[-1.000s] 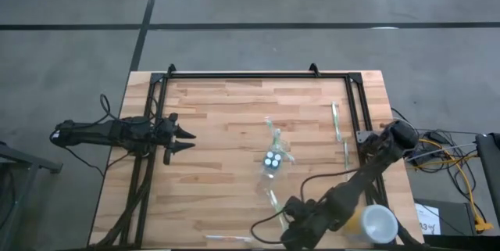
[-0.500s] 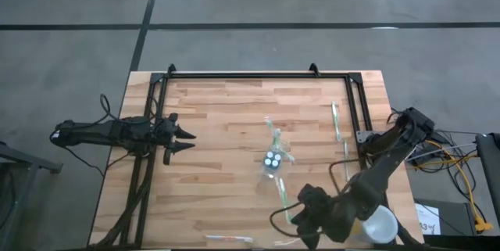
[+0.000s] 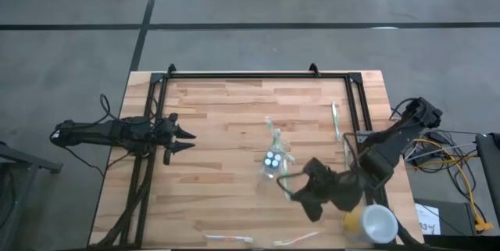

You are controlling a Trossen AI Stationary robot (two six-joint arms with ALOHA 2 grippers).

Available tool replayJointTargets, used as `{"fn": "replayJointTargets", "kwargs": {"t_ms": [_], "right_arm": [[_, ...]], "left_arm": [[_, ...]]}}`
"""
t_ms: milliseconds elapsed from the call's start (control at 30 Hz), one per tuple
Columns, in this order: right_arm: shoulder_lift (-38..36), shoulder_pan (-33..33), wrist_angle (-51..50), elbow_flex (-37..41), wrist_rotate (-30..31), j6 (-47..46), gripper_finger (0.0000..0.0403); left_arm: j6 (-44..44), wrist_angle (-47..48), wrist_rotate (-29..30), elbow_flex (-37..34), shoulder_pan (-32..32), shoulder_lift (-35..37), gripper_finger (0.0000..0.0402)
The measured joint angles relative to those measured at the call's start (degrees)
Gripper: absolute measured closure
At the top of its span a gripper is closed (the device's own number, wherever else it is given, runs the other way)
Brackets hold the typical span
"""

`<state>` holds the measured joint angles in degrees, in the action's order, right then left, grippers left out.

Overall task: Pick & Place toothbrushing station
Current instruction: Put the white green toothbrush into the back side of the transparent organizer

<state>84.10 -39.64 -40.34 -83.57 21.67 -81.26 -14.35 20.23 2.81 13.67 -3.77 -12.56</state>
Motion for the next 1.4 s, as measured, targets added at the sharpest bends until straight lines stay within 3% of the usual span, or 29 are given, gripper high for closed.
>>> {"fn": "replayJointTargets", "kwargs": {"t_ms": [167,533,833,1400], "right_arm": [[-2.2,3.9,0.1,0.0,-1.5,0.1,0.0395],[-8.1,13.0,2.6,0.2,-12.6,0.5,0.0395],[-10.0,17.5,4.3,2.8,-16.1,1.8,0.0395],[-25.4,22.7,27.5,28.3,-18.3,-5.0,0.0395]], "left_arm": [[0.0,0.0,0.1,0.0,0.0,0.0,0.0252],[0.0,0.0,0.1,0.0,0.0,0.0,0.0252],[0.0,0.0,0.0,0.0,0.0,0.0,0.0252],[0.0,0.0,-0.1,0.0,0.0,0.0,0.0252]]}}
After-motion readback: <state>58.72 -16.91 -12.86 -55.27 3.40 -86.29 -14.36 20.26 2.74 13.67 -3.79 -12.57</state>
